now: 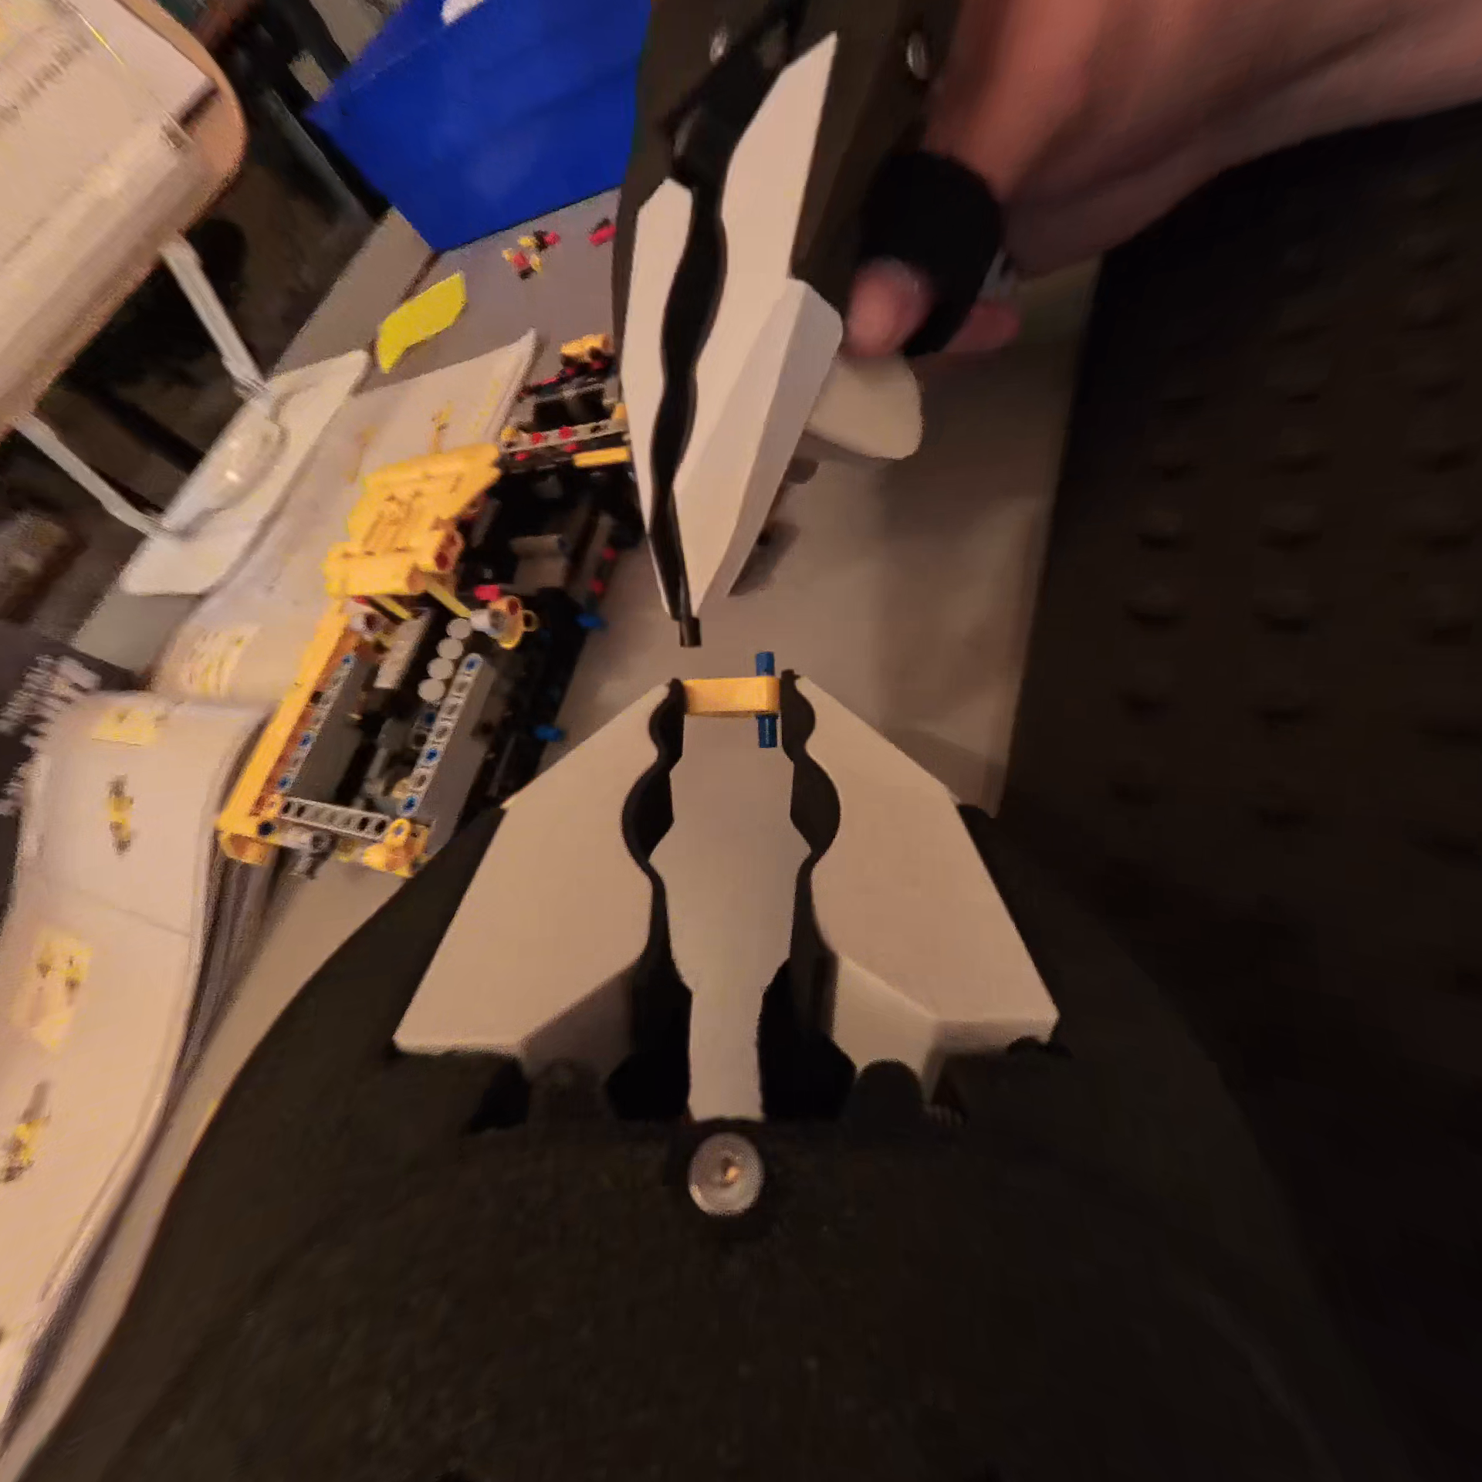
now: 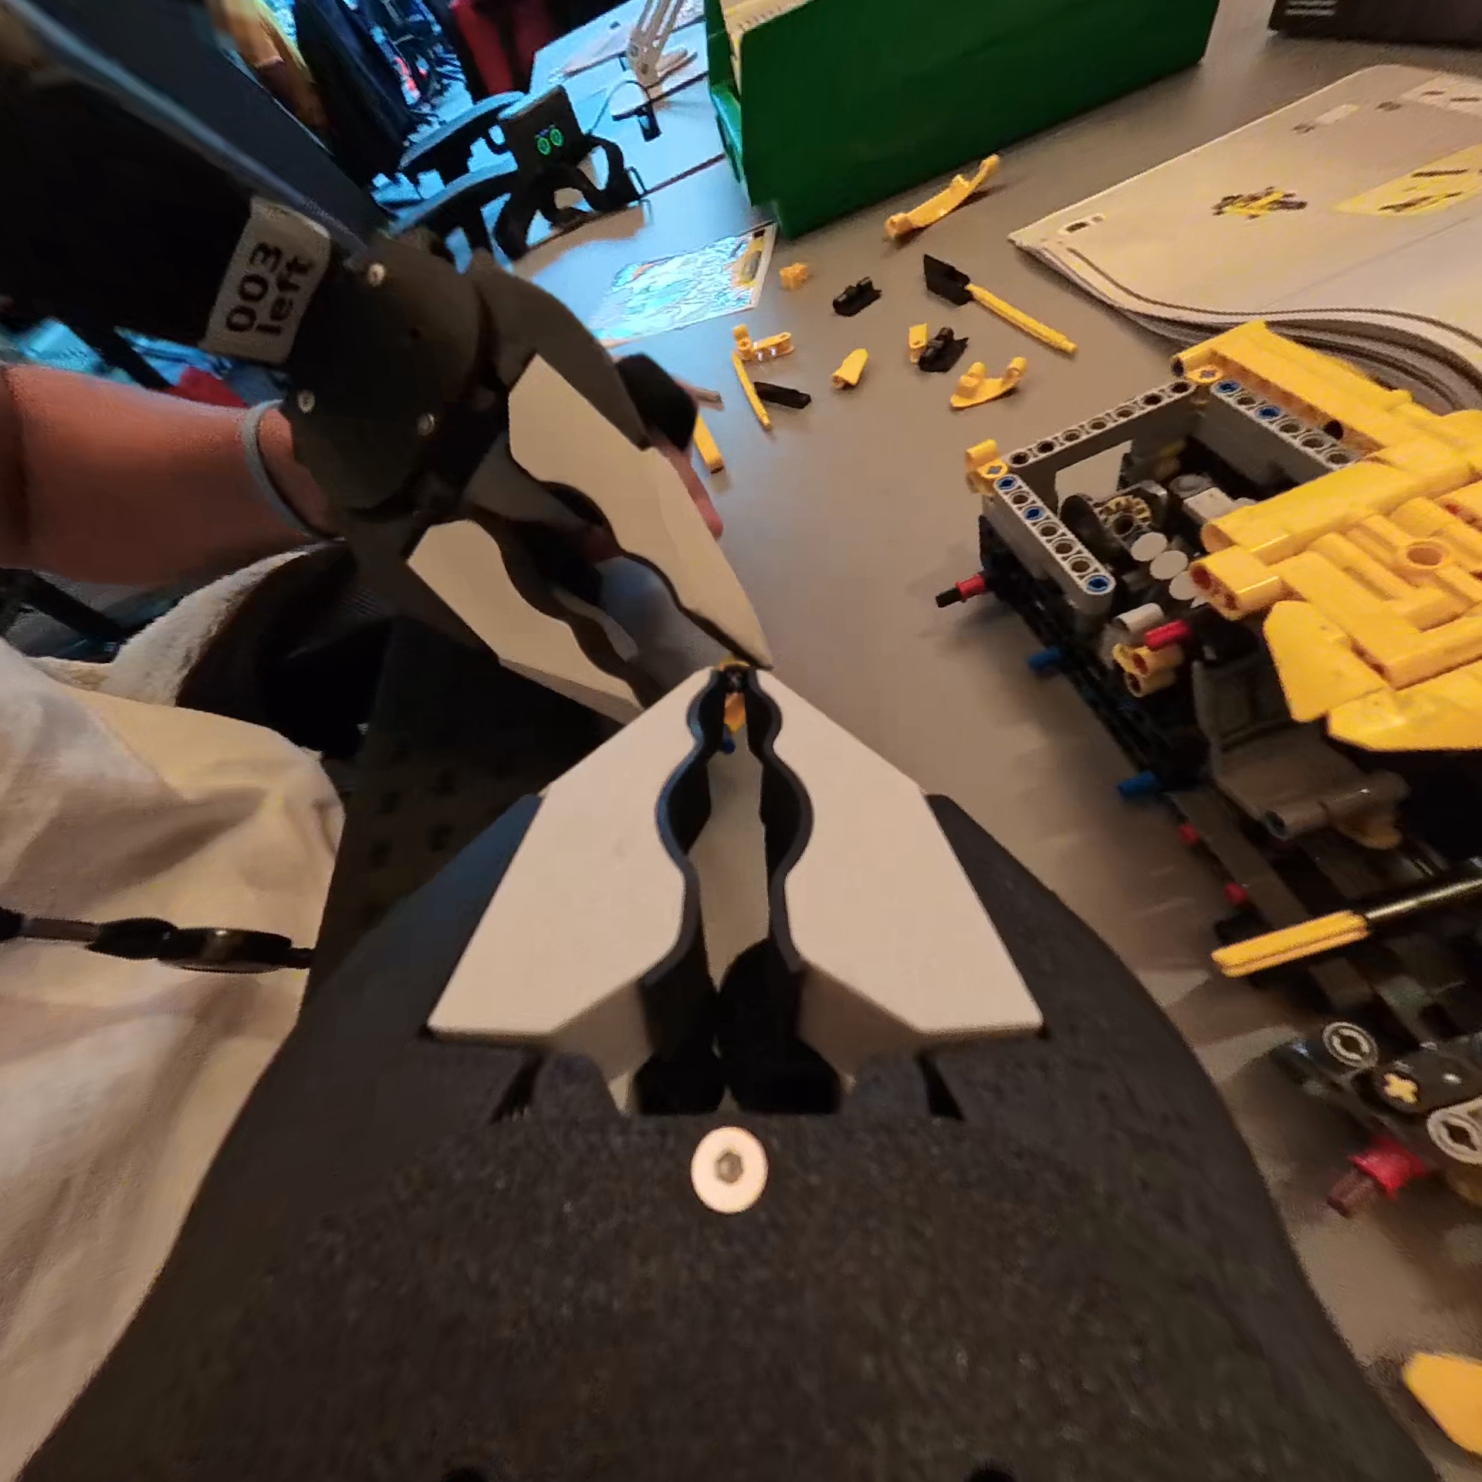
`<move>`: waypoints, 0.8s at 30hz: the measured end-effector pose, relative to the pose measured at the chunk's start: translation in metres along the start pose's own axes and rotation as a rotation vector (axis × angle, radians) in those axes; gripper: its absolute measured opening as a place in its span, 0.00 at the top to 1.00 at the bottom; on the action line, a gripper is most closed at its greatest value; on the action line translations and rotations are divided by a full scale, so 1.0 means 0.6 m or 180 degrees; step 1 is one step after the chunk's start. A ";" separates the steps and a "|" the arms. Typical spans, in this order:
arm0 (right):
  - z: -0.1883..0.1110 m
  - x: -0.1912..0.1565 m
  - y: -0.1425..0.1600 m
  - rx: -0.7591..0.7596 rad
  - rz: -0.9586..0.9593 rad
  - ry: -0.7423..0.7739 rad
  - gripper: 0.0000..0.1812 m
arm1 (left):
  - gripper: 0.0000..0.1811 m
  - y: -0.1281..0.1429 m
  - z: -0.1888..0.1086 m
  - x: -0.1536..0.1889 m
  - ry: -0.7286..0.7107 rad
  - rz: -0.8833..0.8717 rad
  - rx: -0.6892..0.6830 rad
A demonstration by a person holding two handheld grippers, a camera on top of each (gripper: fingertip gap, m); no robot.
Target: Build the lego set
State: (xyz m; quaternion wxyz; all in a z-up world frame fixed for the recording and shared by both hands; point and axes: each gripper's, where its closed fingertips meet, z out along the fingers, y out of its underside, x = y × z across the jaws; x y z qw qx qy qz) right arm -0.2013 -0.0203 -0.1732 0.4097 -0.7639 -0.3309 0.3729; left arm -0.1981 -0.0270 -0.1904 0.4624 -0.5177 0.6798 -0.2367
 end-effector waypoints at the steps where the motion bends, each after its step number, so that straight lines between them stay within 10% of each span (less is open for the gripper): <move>1: 0.001 0.004 0.002 -0.0035 -0.0046 0.0078 0.98 | 0.87 0.002 0.003 0.001 -0.0040 0.0099 0.0060; 24: 0.010 0.005 -0.001 -0.0013 -0.0092 0.0153 0.98 | 0.87 -0.007 -0.002 -0.007 -0.0096 -0.0011 0.0218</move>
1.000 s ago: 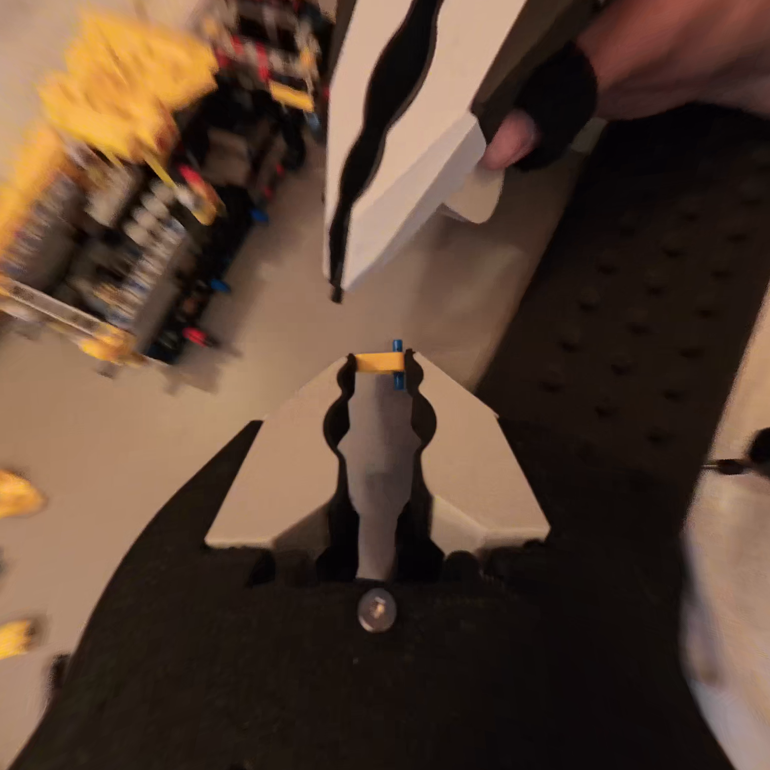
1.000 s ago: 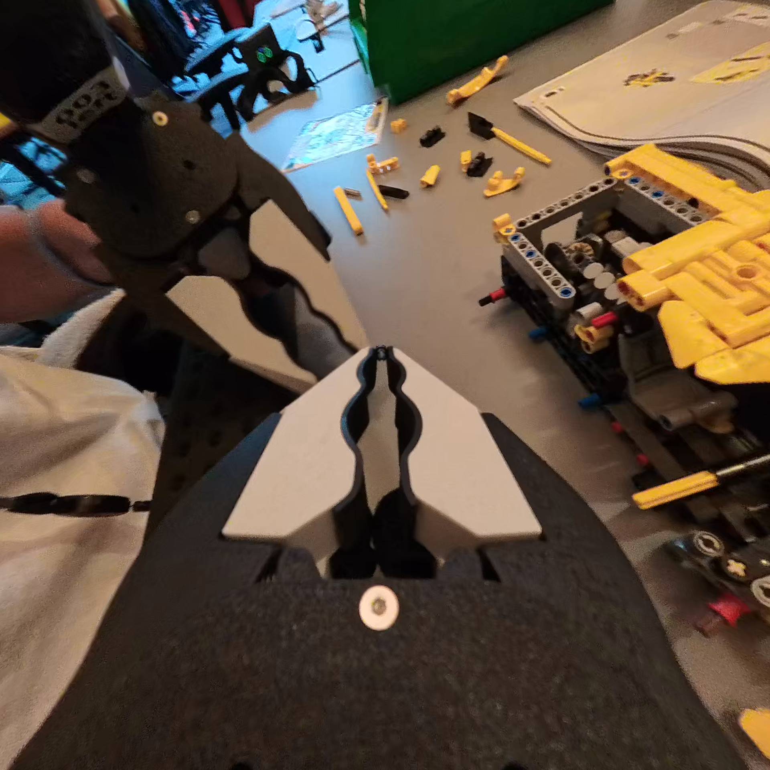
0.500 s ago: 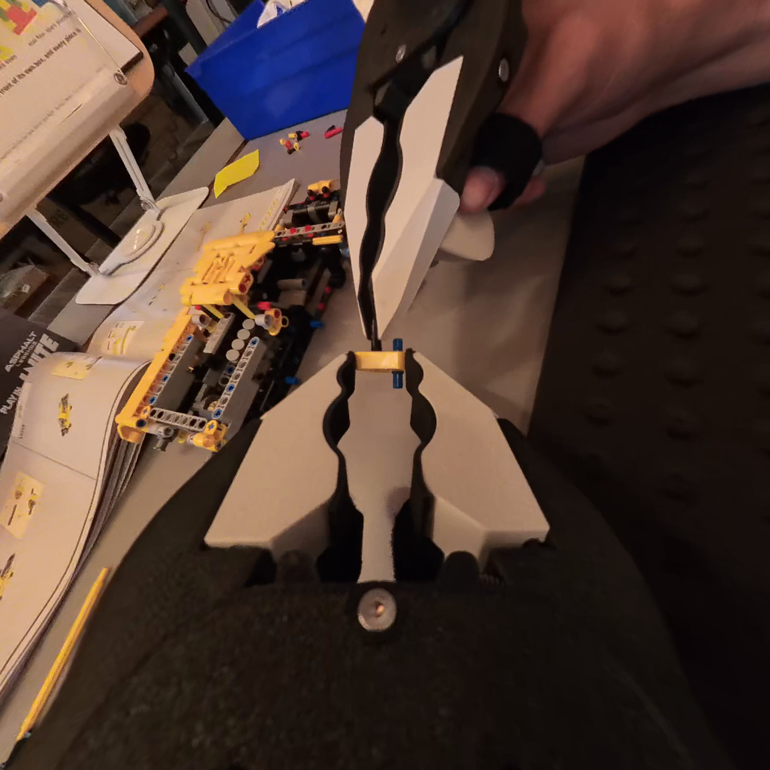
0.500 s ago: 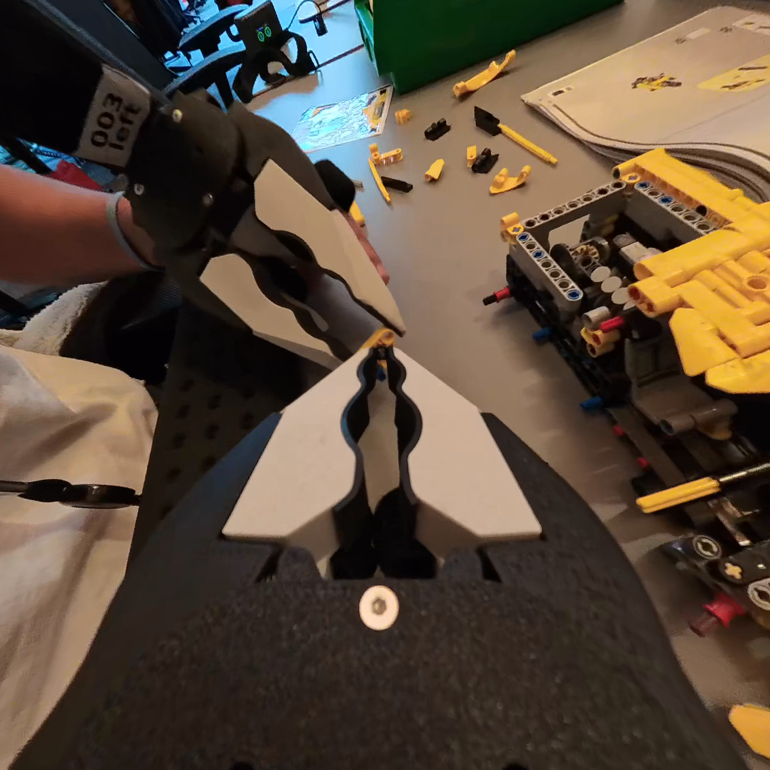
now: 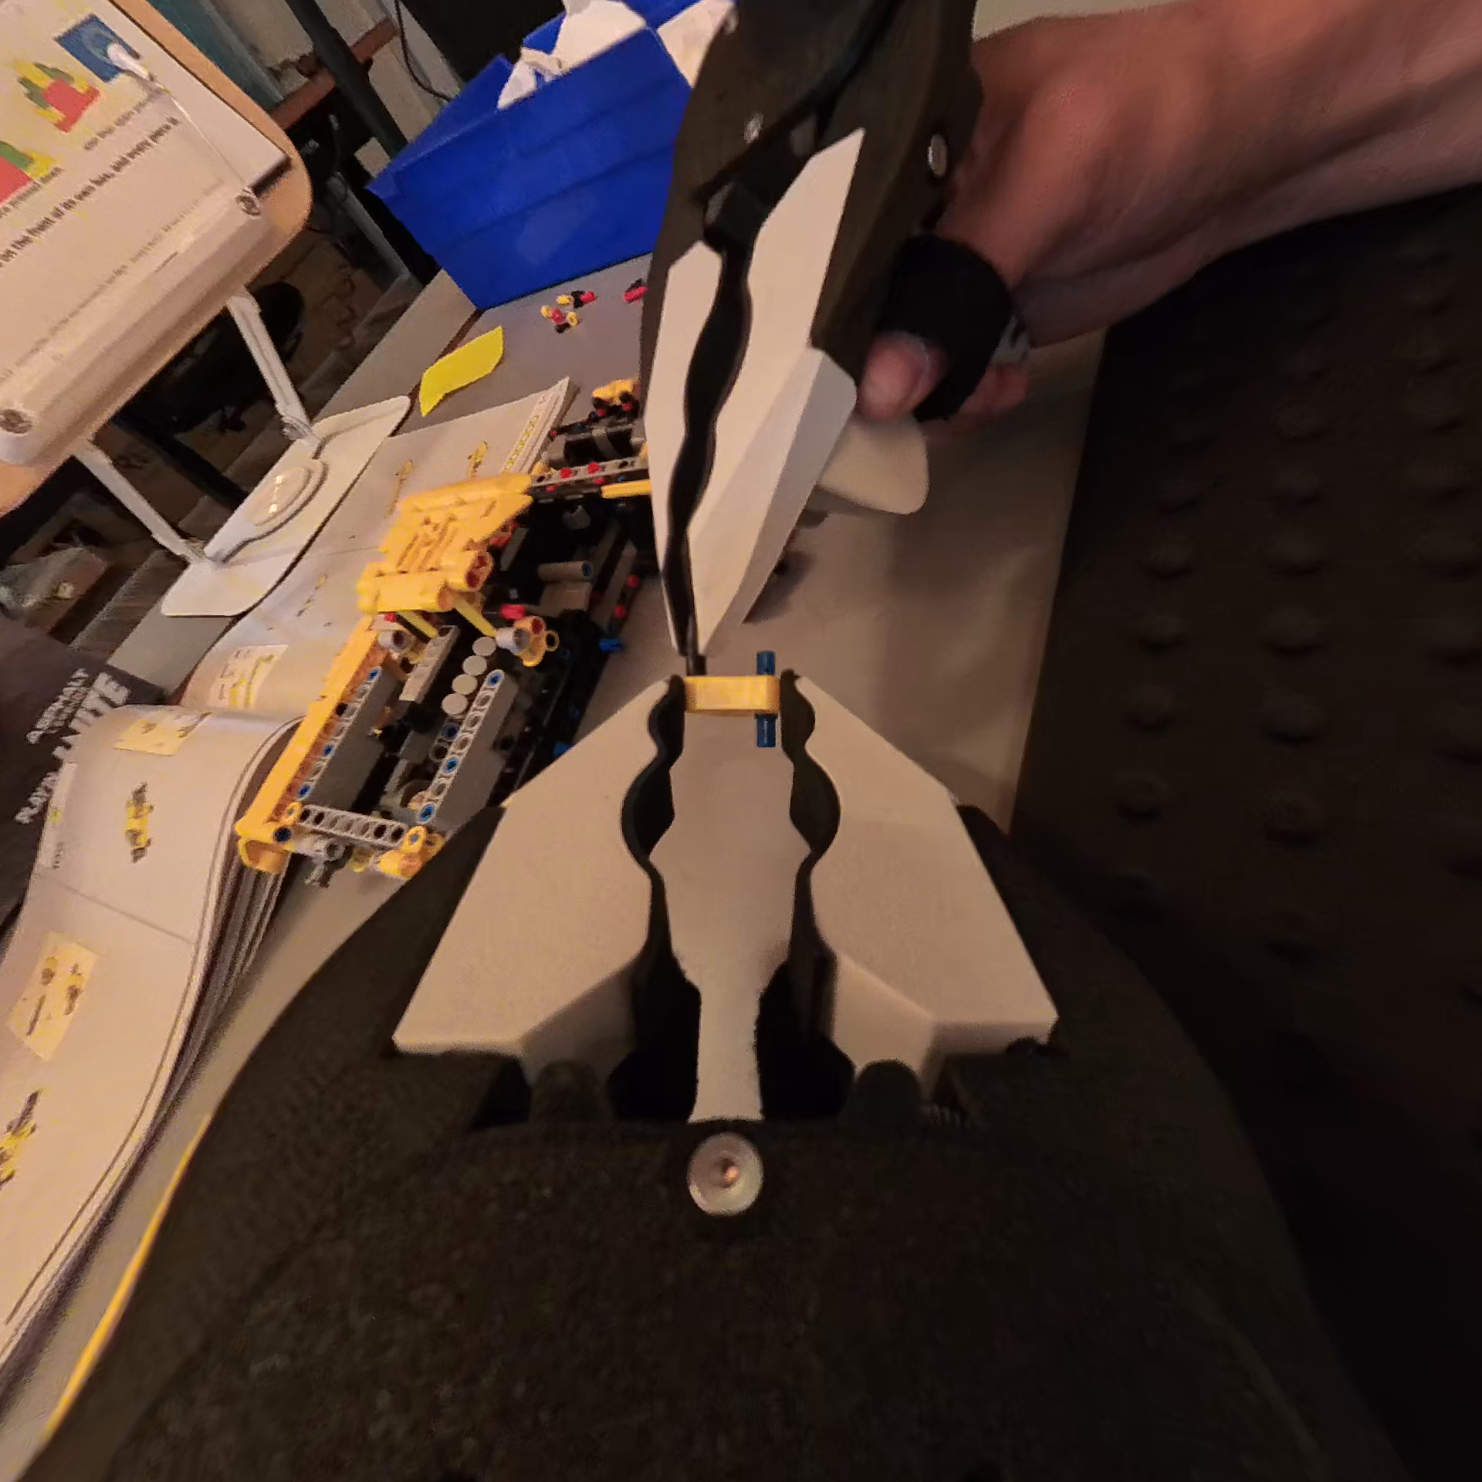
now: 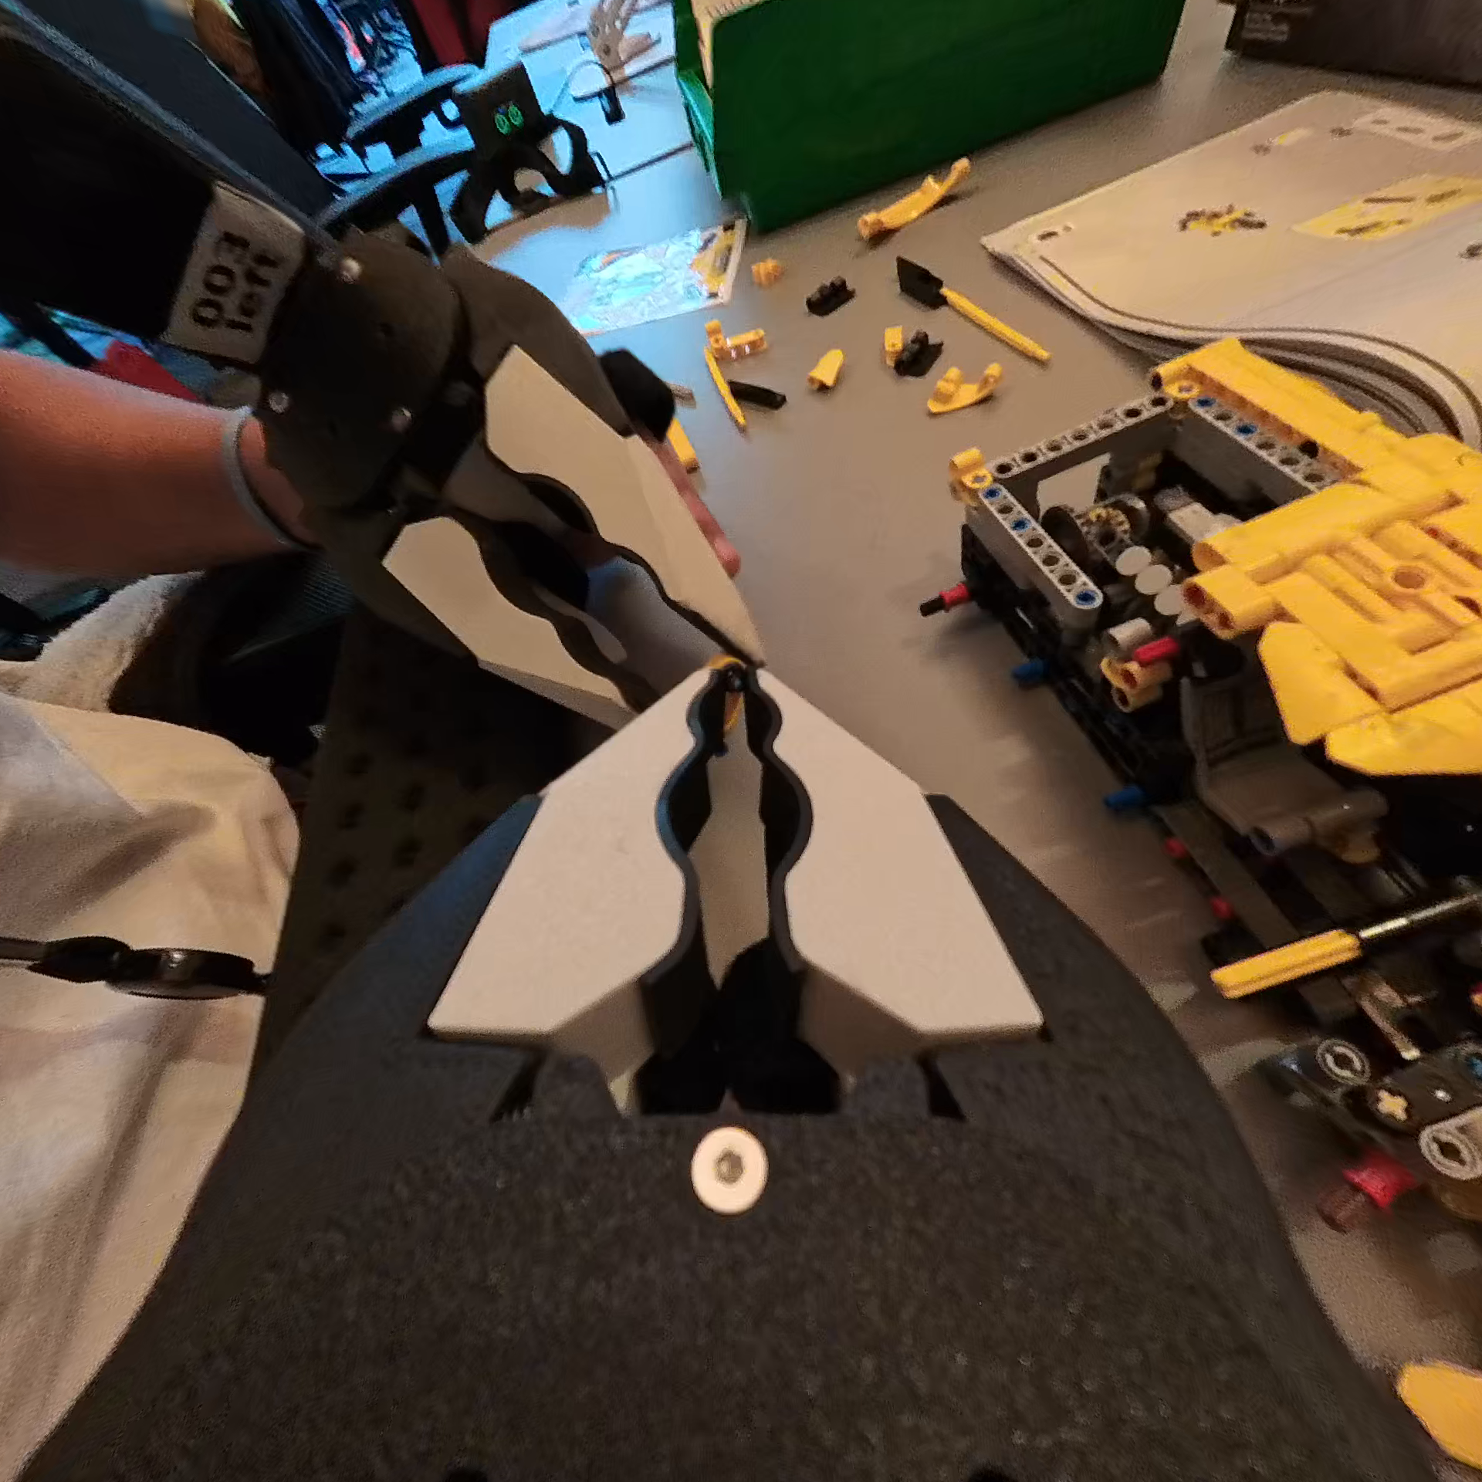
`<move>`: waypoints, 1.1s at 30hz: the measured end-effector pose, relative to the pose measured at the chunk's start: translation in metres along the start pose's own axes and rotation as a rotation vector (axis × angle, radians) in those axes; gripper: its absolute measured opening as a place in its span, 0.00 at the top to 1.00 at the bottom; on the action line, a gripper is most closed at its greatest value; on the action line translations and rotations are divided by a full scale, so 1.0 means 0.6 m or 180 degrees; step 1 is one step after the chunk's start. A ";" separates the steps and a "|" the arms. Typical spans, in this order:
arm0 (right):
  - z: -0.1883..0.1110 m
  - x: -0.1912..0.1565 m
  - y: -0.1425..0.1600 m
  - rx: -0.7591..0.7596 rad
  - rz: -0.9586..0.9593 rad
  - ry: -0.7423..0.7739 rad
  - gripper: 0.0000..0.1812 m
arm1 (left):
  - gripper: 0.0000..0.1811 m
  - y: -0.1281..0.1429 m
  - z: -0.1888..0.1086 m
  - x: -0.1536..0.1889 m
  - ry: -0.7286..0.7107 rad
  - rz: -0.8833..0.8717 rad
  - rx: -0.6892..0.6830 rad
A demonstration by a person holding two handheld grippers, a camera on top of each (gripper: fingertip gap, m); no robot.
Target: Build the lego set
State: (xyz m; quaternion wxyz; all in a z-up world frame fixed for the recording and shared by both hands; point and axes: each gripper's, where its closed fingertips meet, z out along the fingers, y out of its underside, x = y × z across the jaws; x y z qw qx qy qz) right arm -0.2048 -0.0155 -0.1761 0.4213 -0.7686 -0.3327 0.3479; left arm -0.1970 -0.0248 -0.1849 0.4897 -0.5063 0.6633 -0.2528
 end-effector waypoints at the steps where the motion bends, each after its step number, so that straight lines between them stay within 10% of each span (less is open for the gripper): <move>1: 0.000 -0.001 -0.003 0.0033 0.0011 -0.0009 0.98 | 0.87 -0.002 -0.002 -0.001 -0.0003 -0.0008 0.0018; 33: -0.009 -0.005 -0.019 0.0344 0.0470 -0.0383 0.97 | 0.87 -0.017 -0.007 -0.009 -0.0160 0.0071 0.0140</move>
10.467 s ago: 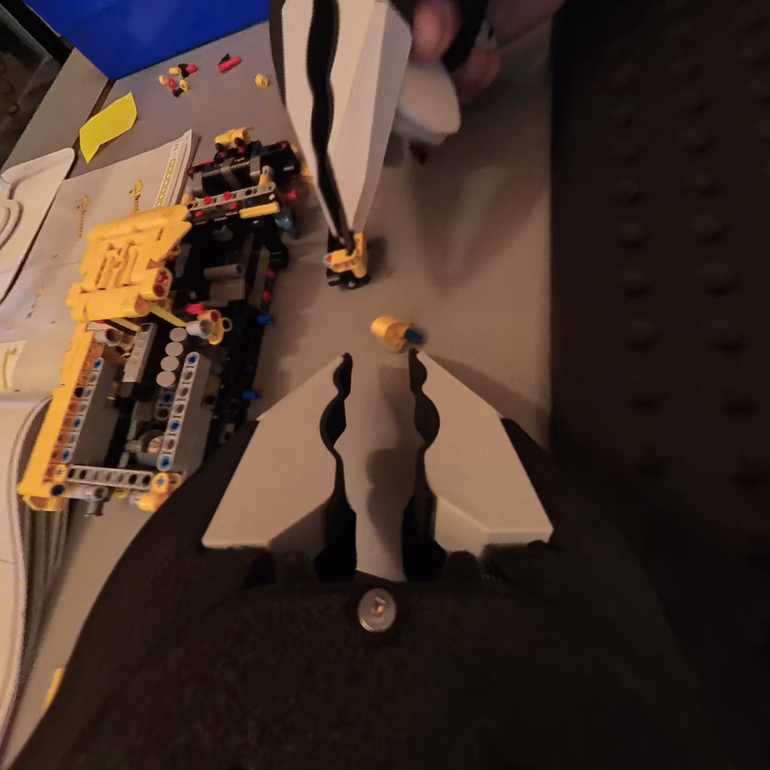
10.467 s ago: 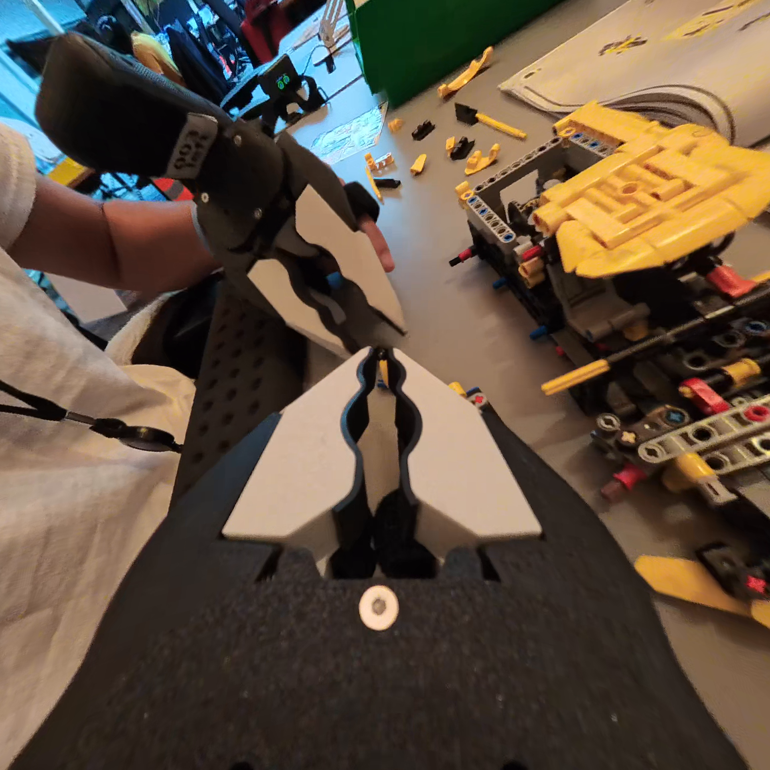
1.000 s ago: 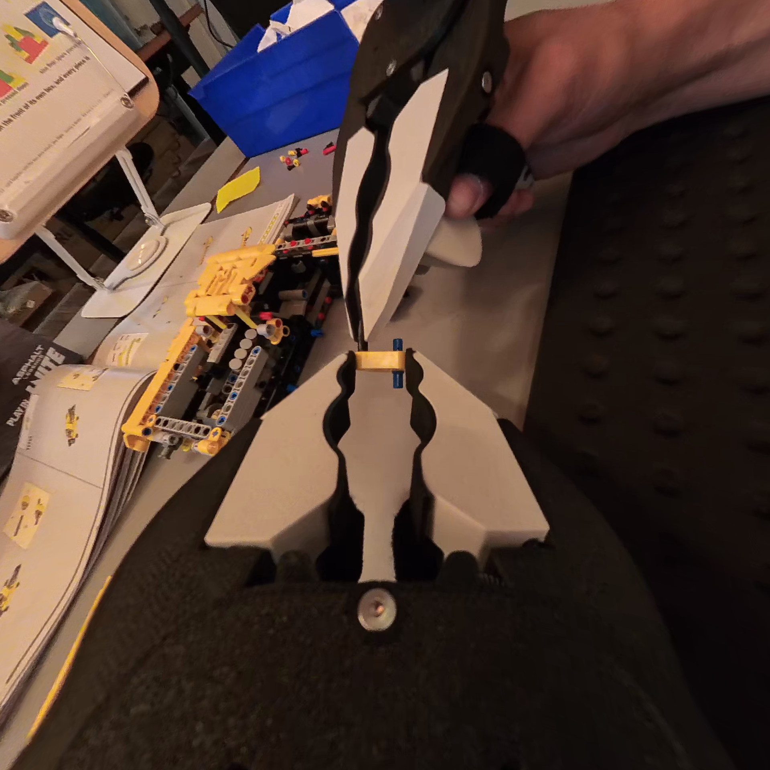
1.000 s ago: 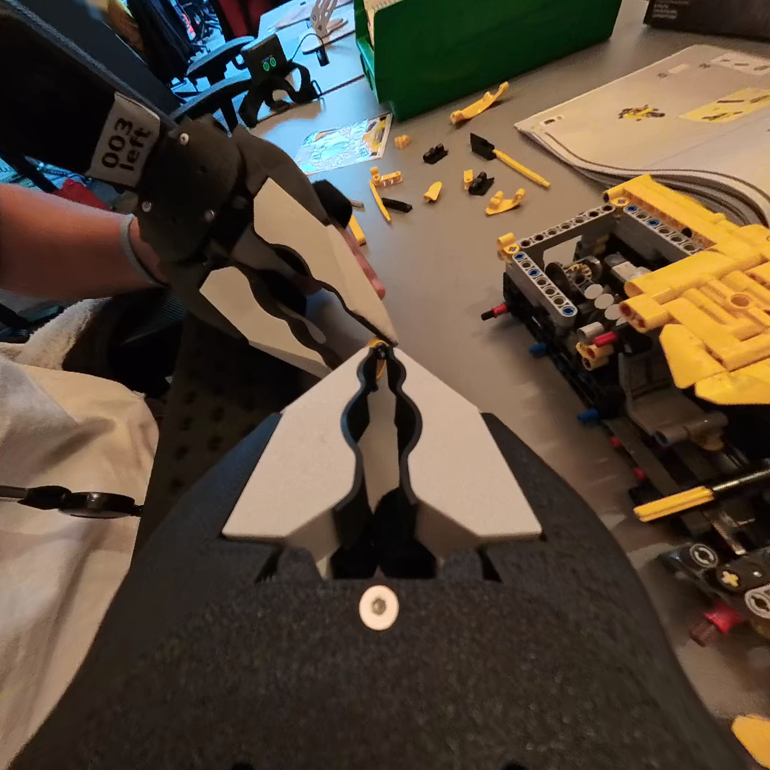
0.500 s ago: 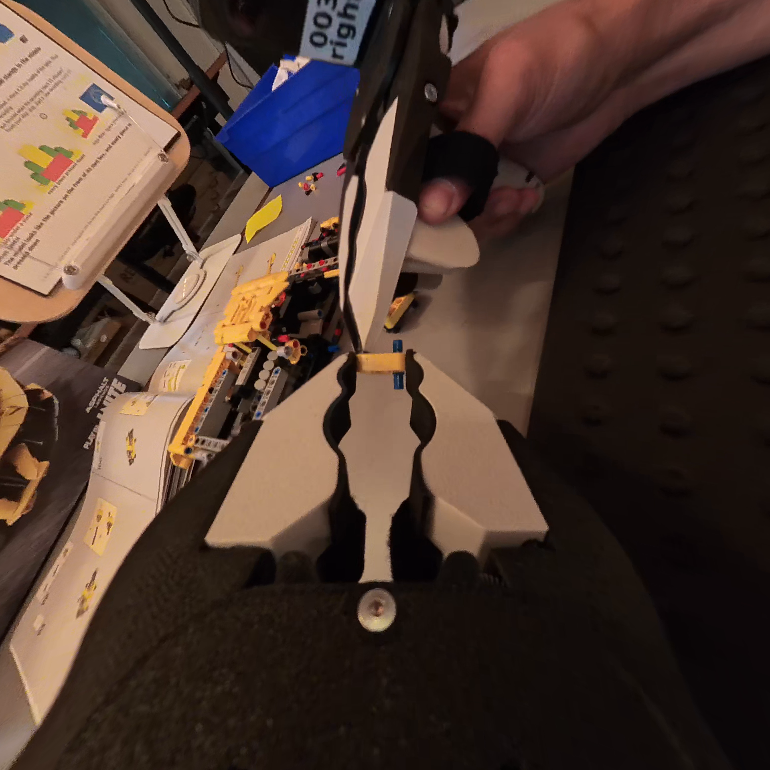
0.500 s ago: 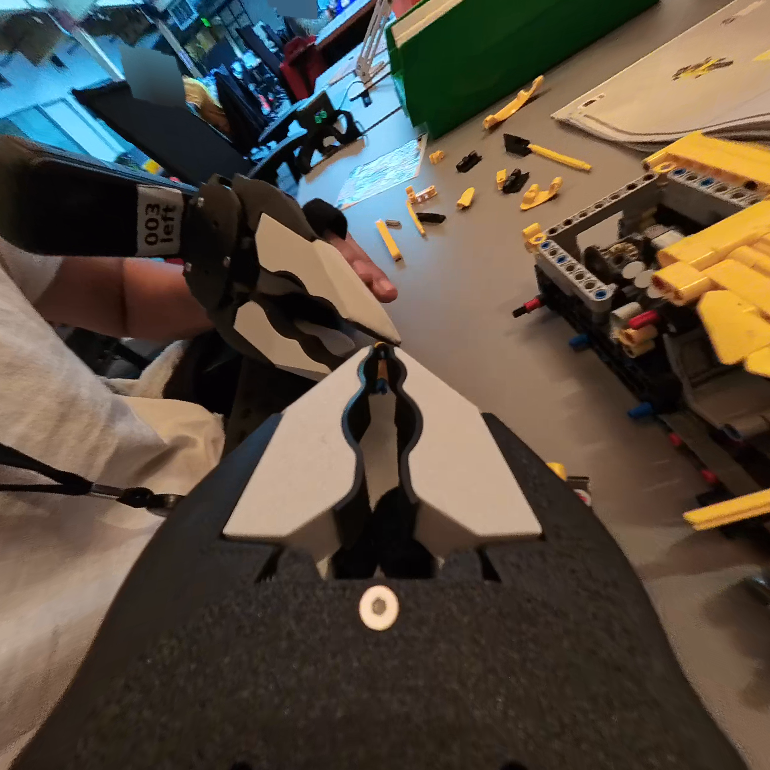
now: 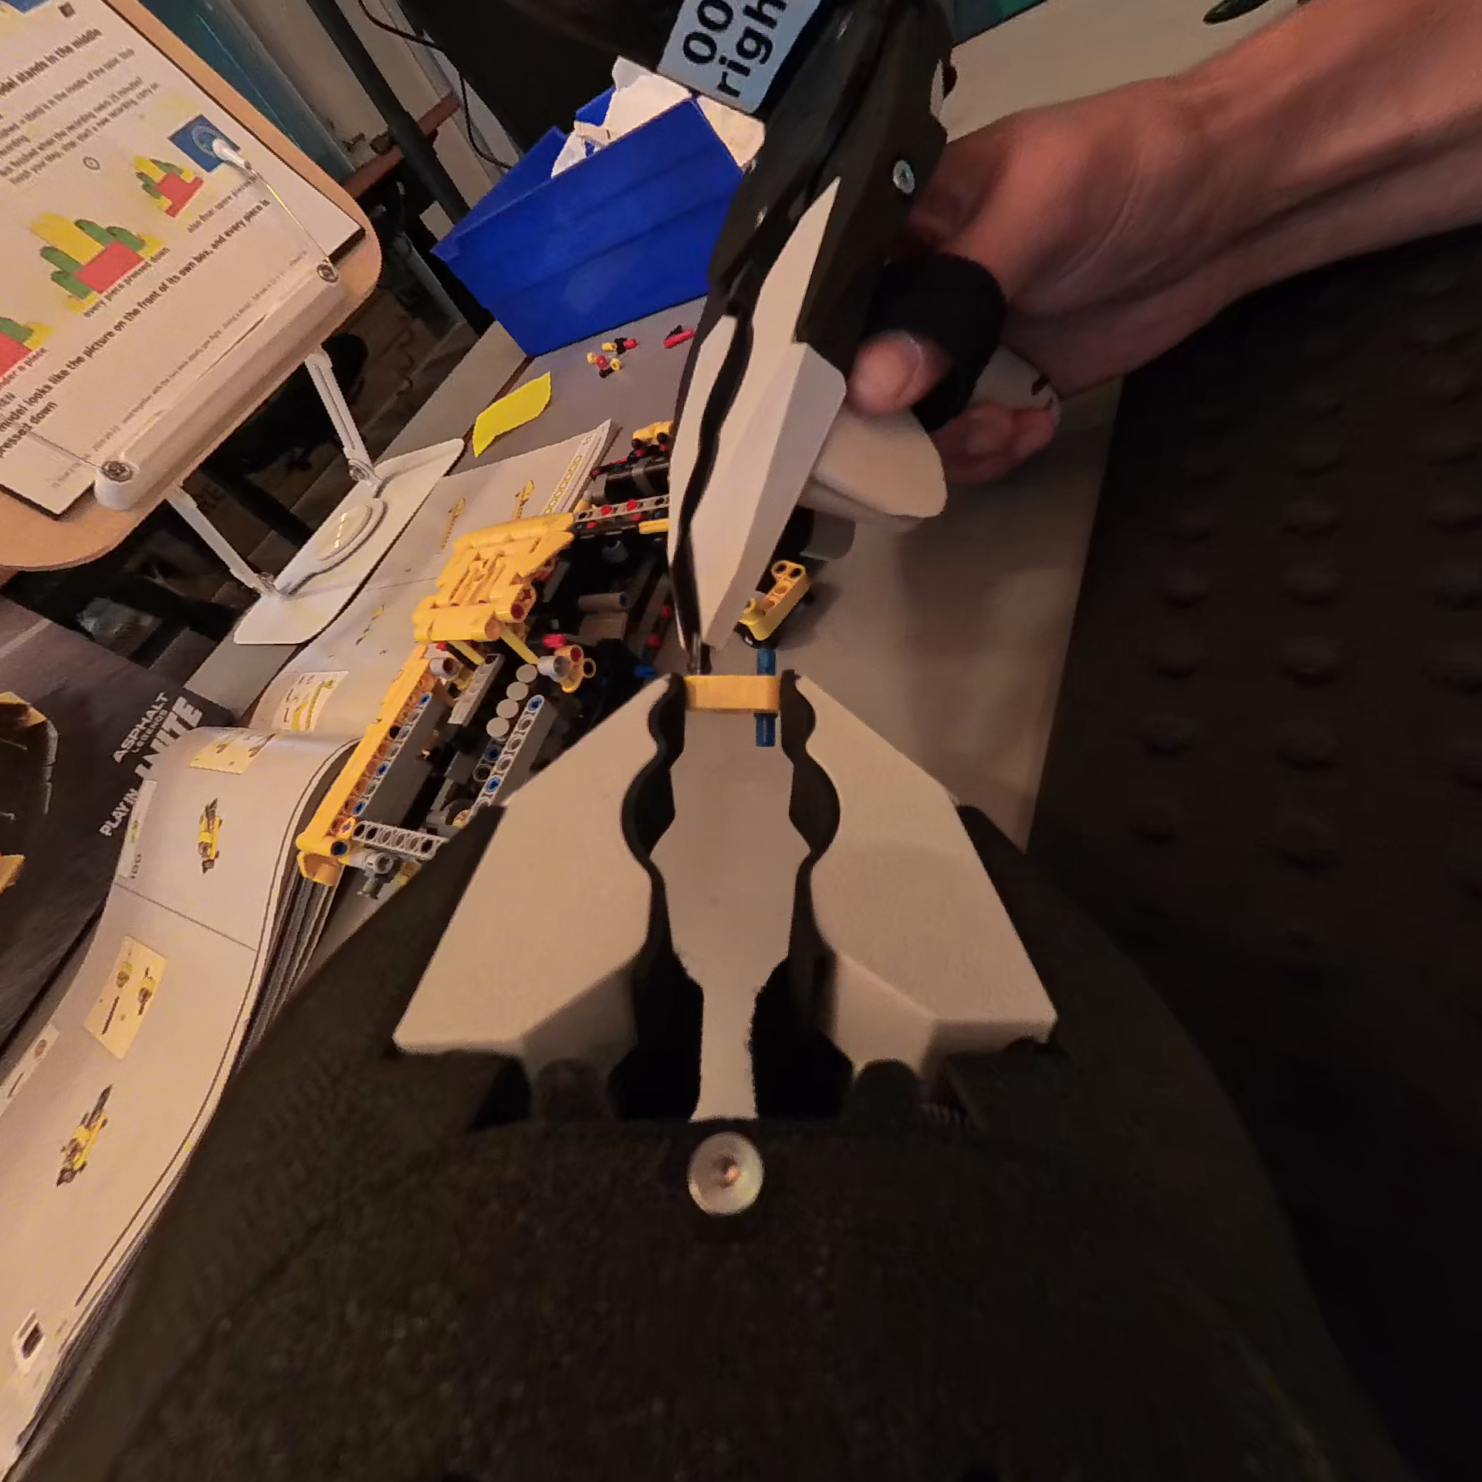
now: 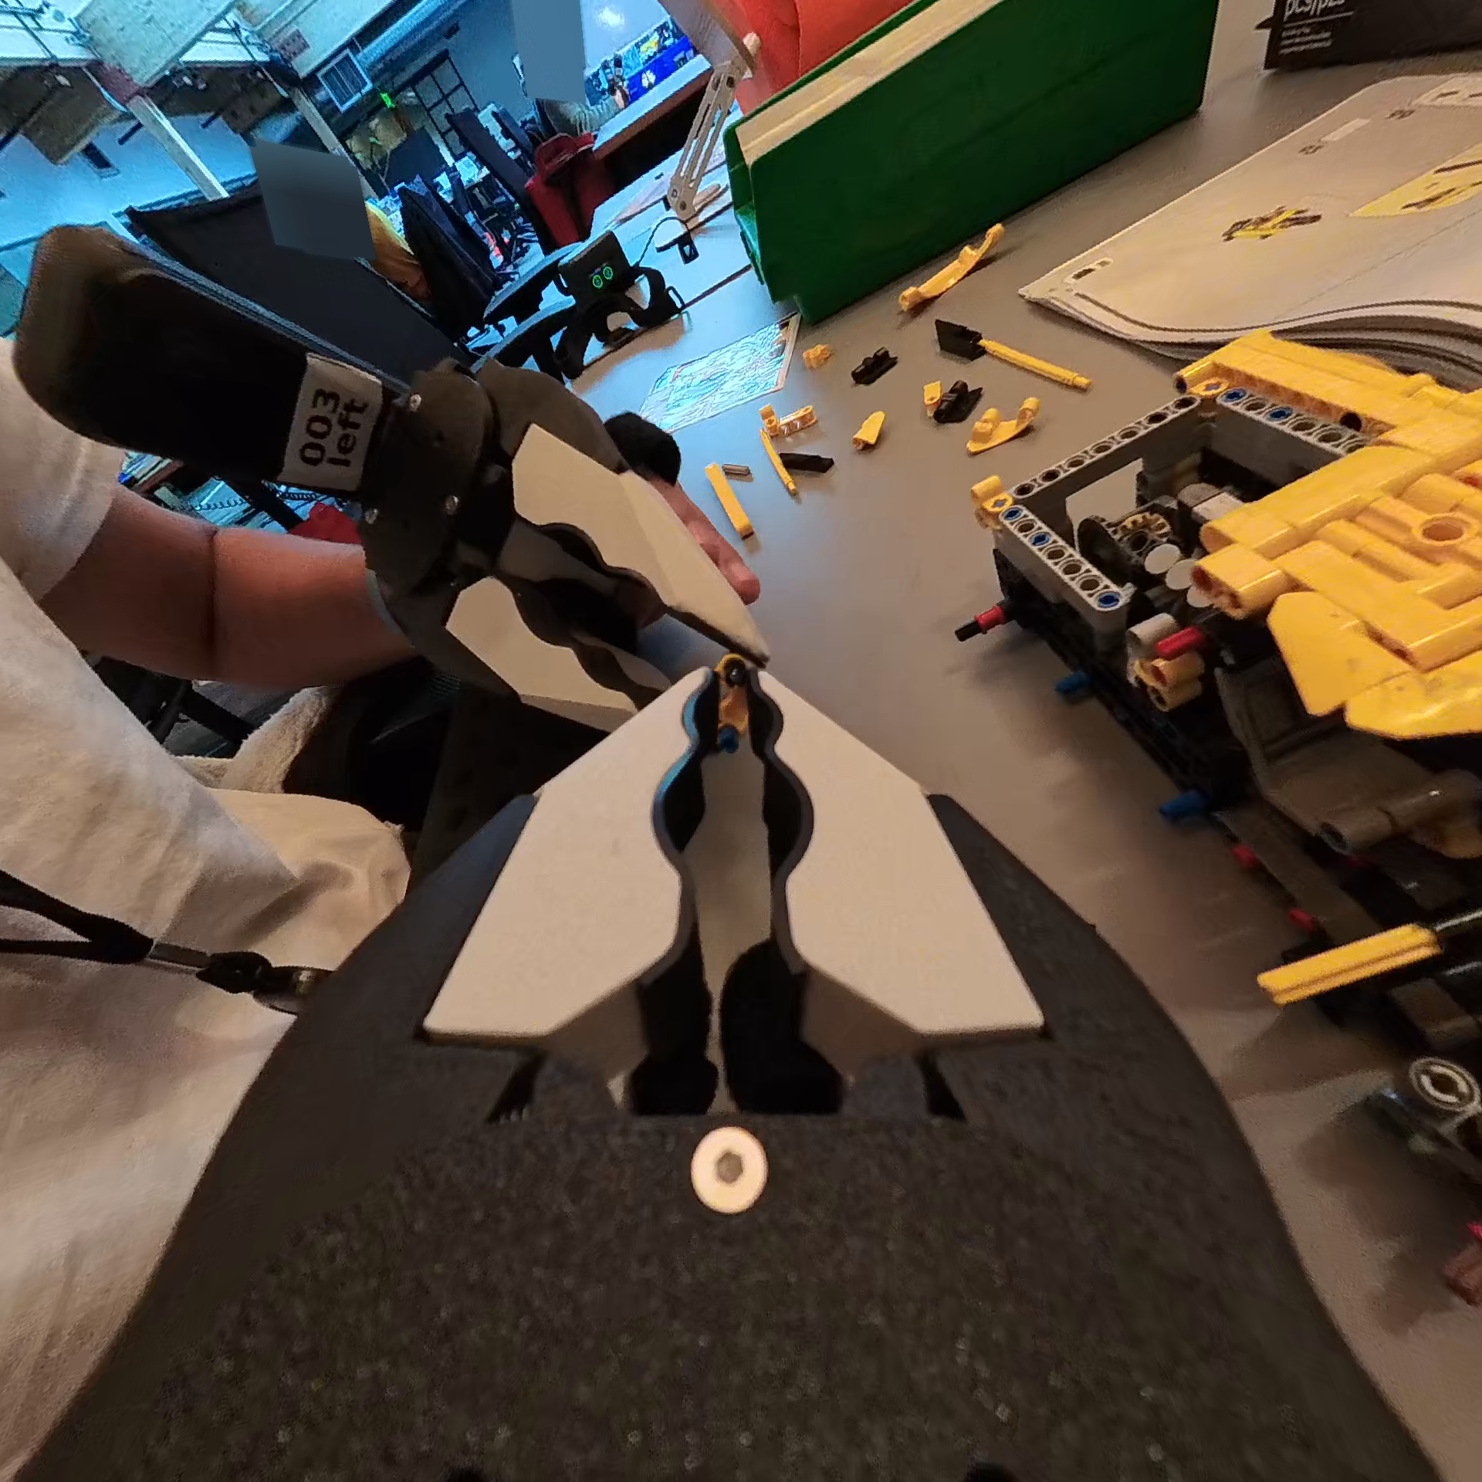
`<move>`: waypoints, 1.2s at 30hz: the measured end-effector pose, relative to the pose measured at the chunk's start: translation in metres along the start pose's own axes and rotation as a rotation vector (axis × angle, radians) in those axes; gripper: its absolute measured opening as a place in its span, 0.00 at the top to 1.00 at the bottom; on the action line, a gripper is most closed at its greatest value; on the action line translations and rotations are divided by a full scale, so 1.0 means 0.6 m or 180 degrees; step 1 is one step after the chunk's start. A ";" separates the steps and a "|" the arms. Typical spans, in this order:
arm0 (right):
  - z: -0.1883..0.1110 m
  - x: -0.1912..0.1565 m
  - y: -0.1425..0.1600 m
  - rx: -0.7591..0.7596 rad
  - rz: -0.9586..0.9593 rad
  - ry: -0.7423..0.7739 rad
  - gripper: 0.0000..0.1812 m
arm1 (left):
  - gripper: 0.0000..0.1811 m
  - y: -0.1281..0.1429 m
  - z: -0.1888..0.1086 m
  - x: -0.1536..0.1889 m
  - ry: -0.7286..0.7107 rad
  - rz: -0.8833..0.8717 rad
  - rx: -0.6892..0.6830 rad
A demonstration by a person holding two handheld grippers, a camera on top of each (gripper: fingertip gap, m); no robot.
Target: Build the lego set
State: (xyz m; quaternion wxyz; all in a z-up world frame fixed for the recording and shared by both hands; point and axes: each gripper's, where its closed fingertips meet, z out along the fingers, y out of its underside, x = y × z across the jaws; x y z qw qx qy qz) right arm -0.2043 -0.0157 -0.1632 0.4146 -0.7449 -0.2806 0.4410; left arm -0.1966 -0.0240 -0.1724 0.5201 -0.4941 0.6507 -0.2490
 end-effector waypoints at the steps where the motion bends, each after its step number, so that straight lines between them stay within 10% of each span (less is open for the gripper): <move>1: -0.001 0.000 -0.001 0.0004 -0.0002 0.0006 0.98 | 0.87 0.000 0.000 0.001 0.0003 0.0015 -0.0001; 36: -0.007 0.004 -0.068 0.0685 0.0466 -0.0478 0.98 | 0.87 -0.041 -0.031 -0.057 -0.0073 -0.1044 0.0696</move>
